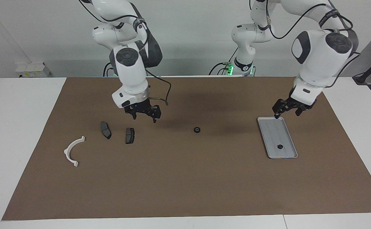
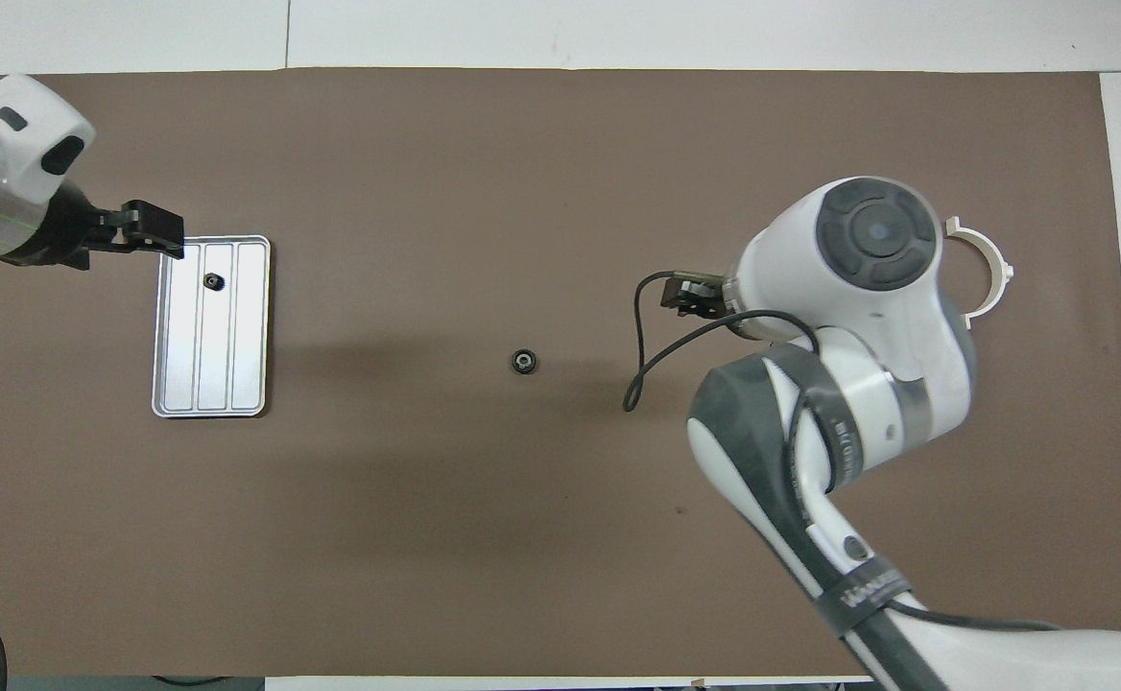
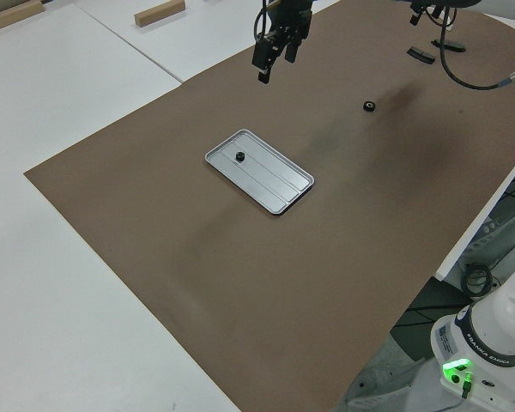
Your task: Place bearing gear from tray to pile
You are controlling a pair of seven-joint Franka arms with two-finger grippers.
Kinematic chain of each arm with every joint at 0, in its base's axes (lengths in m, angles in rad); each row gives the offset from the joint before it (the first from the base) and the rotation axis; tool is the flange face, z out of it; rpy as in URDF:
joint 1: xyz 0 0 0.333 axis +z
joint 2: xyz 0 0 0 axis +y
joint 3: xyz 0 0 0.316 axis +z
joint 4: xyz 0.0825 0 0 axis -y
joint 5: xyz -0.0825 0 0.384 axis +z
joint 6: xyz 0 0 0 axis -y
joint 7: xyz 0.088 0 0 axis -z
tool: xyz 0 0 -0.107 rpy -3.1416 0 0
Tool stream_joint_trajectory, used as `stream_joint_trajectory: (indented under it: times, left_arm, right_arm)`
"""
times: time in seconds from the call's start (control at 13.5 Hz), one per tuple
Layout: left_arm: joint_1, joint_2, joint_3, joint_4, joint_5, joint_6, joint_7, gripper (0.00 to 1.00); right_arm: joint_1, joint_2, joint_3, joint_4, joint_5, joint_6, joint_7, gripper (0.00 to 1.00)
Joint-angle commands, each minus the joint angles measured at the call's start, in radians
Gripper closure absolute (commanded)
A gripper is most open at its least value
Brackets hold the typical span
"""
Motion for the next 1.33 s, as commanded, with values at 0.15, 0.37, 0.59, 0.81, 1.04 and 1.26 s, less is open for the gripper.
stream_joint_trajectory:
  times: [0.15,0.37,0.59,0.81,1.04,1.26]
  left_arm:
    - [0.084,0.095,-0.015,-0.084,-0.016,0.211,0.117,0.0]
    - [0.075,0.163,-0.013,-0.162,-0.014,0.396,0.113,0.0]
    - [0.071,0.2,-0.013,-0.223,-0.014,0.529,0.11,0.0]
    - [0.055,0.212,-0.013,-0.252,-0.014,0.573,0.105,0.0]
    - [0.025,0.211,-0.012,-0.306,-0.014,0.638,0.056,0.0]
    - [0.026,0.206,-0.012,-0.315,-0.014,0.625,0.056,0.0]
  right_arm:
    - [0.159,0.163,-0.006,0.171,-0.039,0.009,0.292,0.03]
    - [0.25,0.34,-0.006,0.333,-0.118,-0.012,0.445,0.04]
    - [0.258,0.468,-0.004,0.425,-0.129,0.012,0.534,0.07]
    - [0.264,0.471,-0.003,0.41,-0.109,0.086,0.554,0.08]
    - [0.295,0.491,-0.003,0.393,-0.111,0.114,0.576,0.08]
    - [0.29,0.49,-0.001,0.357,-0.111,0.126,0.566,0.09]
